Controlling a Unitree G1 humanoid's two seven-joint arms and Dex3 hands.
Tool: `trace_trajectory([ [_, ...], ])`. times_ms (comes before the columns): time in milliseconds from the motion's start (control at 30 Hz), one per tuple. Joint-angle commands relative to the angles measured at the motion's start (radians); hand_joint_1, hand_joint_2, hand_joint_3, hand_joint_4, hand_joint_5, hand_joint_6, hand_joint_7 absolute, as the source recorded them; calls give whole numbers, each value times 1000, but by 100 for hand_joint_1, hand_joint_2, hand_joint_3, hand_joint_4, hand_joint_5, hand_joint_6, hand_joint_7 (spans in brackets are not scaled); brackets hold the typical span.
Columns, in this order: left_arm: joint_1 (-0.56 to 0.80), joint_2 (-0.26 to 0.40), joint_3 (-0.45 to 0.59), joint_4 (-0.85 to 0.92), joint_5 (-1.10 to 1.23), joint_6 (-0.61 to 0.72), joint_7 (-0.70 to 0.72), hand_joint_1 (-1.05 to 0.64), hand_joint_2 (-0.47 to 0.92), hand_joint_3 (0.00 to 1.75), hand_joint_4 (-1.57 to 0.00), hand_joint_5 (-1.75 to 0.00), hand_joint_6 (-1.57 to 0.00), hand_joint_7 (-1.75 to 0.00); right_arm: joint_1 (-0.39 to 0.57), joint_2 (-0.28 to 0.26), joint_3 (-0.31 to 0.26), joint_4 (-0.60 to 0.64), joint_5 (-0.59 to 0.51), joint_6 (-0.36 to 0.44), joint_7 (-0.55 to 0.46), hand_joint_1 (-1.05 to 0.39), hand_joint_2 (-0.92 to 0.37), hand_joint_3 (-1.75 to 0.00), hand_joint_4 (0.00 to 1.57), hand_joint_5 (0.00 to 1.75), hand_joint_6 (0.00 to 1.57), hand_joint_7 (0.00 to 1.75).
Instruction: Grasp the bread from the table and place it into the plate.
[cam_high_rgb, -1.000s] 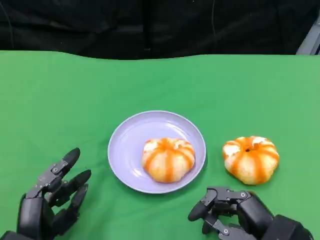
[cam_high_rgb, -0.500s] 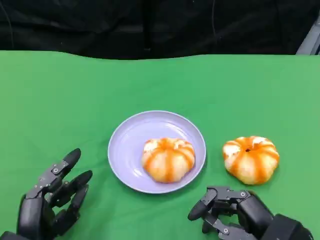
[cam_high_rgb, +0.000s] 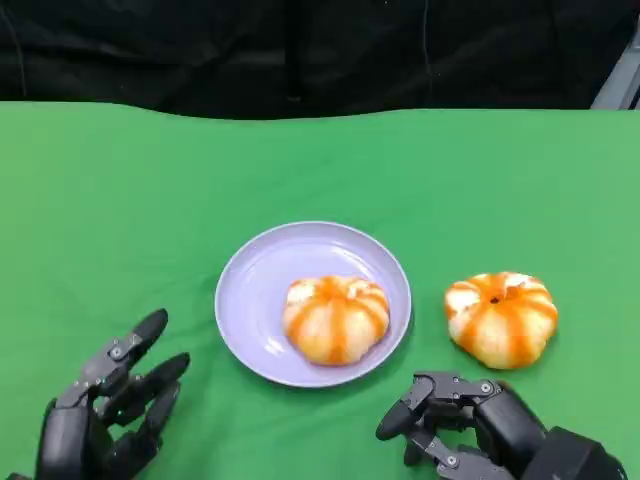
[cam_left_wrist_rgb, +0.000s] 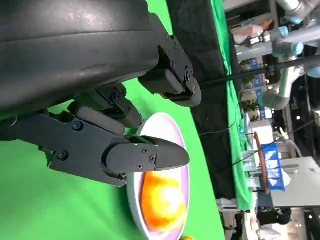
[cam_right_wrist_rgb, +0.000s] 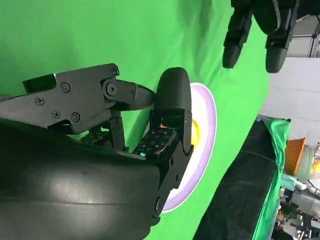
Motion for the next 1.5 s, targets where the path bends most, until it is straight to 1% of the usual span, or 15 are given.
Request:
trace_trajectory([
  [33, 22, -8, -12, -45, -53, 49, -49, -39, 92, 36, -83, -1, -64, -1, -8, -11, -12, 13, 12, -18, -3, -8, -92, -48, 70, 143, 82, 96],
  [133, 23, -5, -15, -46, -49, 45, -56, -20, 92, 27, -84, -1, -66, -2, -10, -12, -12, 13, 13, -16, -1, -9, -92, -48, 70, 143, 81, 96],
  [267, 26, -6, -16, -51, -48, 51, -56, -15, 92, 24, -85, -1, -67, -2, -10, -12, -12, 12, 11, -15, -3, -9, -92, -48, 70, 144, 81, 97],
  [333, 30, -8, -17, -57, -48, 60, -56, 3, 92, 30, -85, -1, -70, -3, -10, -12, -12, 10, 9, -13, -5, -10, -92, -47, 70, 144, 81, 96],
  [567, 36, -8, -19, -70, -35, 72, -41, 8, 92, 31, -86, -1, -71, -2, -11, -12, -12, 12, 11, -13, -3, -10, -92, -47, 70, 145, 81, 96],
  [700, 34, 9, -24, -64, 19, 46, -15, 13, 91, 45, -107, -9, -95, -8, -11, -11, -13, 17, 18, -16, 1, -9, -92, -47, 70, 145, 82, 96],
  [733, 31, 15, -25, -57, 33, 30, -13, 11, 91, 47, -108, -35, -109, -13, -11, -11, -13, 17, 18, -17, 1, -9, -92, -47, 70, 146, 82, 96],
  [833, 22, 24, -22, -29, 65, -15, 0, 9, 91, 48, -93, -102, -124, -24, -12, -11, -14, 19, 18, -14, 2, -9, -92, -47, 69, 145, 82, 96],
  [933, 17, 25, -22, -15, 71, -30, 6, 9, 91, 48, -90, -114, -125, -29, -12, -11, -14, 20, 19, -14, 2, -9, -92, -48, 69, 145, 82, 96],
  [1200, 13, 28, -31, 8, 66, -53, -12, 9, 91, 48, -89, -116, -123, -34, -11, -11, -14, 19, 19, -15, 3, -9, -92, -48, 70, 145, 82, 96],
  [1233, 13, 29, -37, 16, 59, -63, -29, 7, 83, 60, -86, -136, -116, -57, -9, -11, -14, 18, 19, -15, 3, -9, -92, -47, 69, 145, 82, 95],
  [1267, 12, 30, -41, 22, 54, -71, -42, 7, 72, 80, -84, -149, -99, -95, -9, -11, -14, 18, 19, -15, 3, -9, -92, -47, 69, 145, 82, 95],
  [1300, 11, 31, -43, 28, 51, -77, -50, 6, 67, 87, -83, -154, -93, -109, -8, -12, -14, 17, 20, -15, 2, -9, -92, -47, 69, 145, 82, 95],
  [1333, 10, 31, -42, 31, 49, -80, -52, 6, 65, 92, -82, -157, -89, -118, -8, -12, -14, 17, 20, -15, 3, -9, -92, -47, 69, 145, 82, 95],
  [1500, 4, 38, -51, 49, 44, -94, -72, 2, 60, 100, -82, -160, -86, -128, -8, -11, -14, 23, 24, -21, 5, -9, -92, -47, 69, 144, 82, 94],
])
